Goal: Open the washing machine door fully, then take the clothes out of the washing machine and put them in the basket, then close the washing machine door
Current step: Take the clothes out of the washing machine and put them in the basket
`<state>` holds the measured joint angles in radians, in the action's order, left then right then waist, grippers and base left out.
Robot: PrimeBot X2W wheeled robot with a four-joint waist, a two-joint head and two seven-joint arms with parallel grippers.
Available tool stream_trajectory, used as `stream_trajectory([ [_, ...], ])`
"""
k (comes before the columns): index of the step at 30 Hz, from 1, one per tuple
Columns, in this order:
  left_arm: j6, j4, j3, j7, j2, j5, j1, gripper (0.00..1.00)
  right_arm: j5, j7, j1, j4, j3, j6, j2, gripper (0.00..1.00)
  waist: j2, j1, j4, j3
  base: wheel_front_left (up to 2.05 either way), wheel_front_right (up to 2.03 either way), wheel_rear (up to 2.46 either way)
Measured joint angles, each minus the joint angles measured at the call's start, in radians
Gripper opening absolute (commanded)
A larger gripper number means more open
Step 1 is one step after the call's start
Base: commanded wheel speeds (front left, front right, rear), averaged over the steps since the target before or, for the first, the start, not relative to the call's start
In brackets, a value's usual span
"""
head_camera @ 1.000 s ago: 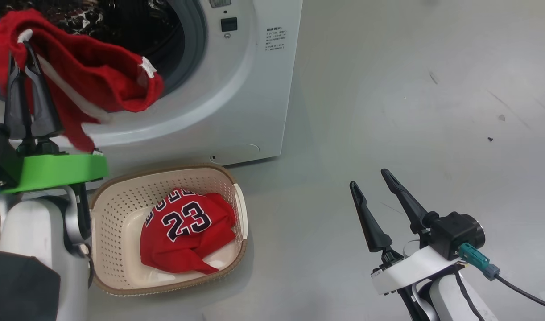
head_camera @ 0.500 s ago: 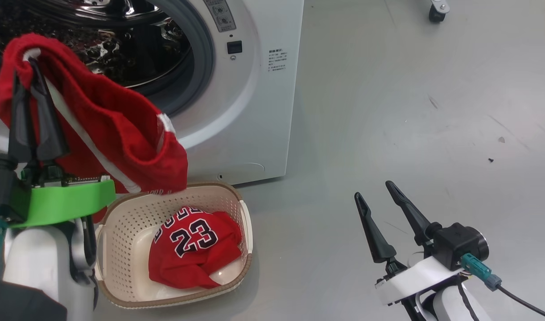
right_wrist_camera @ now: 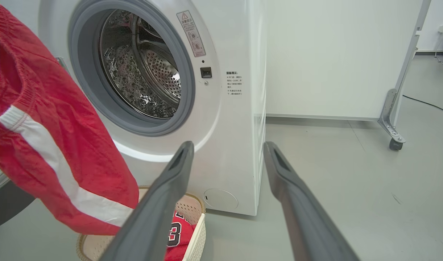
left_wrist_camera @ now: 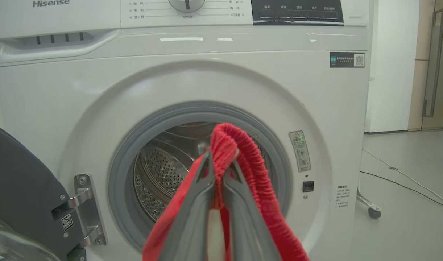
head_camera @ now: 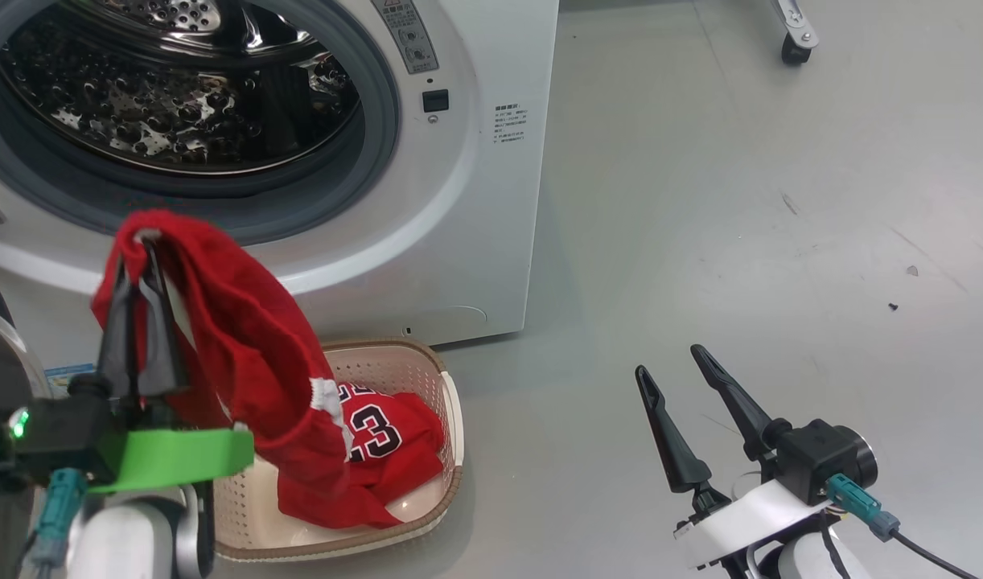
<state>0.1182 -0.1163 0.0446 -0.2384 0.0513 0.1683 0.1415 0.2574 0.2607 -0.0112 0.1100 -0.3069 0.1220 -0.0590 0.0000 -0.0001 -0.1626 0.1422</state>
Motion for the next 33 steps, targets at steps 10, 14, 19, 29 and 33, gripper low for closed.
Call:
stream_trajectory([
  [10, 0.000, 0.094, 0.038, 0.038, -0.003, 0.055, -0.107, 0.00, -0.005, 0.000, -0.001, -0.030, -0.007, 0.000, 0.000, 1.00, 0.0000, 0.0000, -0.007, 0.033, 0.00, 0.00, 0.00],
  [14, 0.000, 0.153, 0.044, 0.046, -0.004, 0.082, -0.115, 0.00, -0.005, 0.000, -0.002, -0.045, -0.011, 0.000, 0.000, 1.00, 0.0000, 0.0000, -0.016, 0.059, 0.00, 0.00, 0.00],
  [19, 0.000, 0.237, 0.054, 0.063, -0.004, 0.108, -0.110, 0.00, -0.005, 0.000, -0.009, -0.068, -0.011, 0.000, 0.001, 1.00, 0.0000, 0.0000, -0.032, 0.103, 0.00, 0.00, 0.00],
  [29, 0.000, 0.394, 0.072, 0.124, -0.005, 0.140, 0.043, 0.00, 0.010, 0.000, -0.054, -0.110, -0.018, 0.000, 0.002, 1.00, 0.0000, 0.0000, -0.074, 0.220, 0.00, 0.00, 0.00],
  [33, 0.000, 0.457, 0.076, 0.151, -0.005, 0.139, 0.117, 0.00, 0.022, 0.000, -0.076, -0.121, -0.022, 0.000, 0.003, 1.00, 0.0000, 0.0000, -0.094, 0.273, 0.00, 0.00, 0.00],
])
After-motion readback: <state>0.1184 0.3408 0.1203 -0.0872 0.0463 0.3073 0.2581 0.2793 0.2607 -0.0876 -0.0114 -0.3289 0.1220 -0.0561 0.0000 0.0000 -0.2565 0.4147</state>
